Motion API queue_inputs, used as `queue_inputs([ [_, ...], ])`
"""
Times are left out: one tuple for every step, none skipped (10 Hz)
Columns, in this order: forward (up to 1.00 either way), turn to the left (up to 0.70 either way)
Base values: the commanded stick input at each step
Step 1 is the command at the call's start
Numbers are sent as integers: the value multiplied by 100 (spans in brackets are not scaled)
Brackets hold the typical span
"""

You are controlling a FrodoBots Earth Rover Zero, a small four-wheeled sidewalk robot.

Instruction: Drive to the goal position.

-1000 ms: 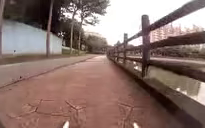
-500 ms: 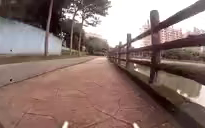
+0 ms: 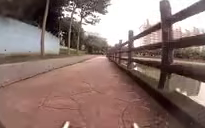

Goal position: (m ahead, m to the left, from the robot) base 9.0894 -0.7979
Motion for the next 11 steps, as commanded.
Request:
queue_inputs([
  [70,-19],
  [70,-32],
  [70,0],
  [70,0],
  [70,0],
  [70,0],
  [70,0],
  [70,0],
  [70,0],
  [70,0],
  [70,0],
])
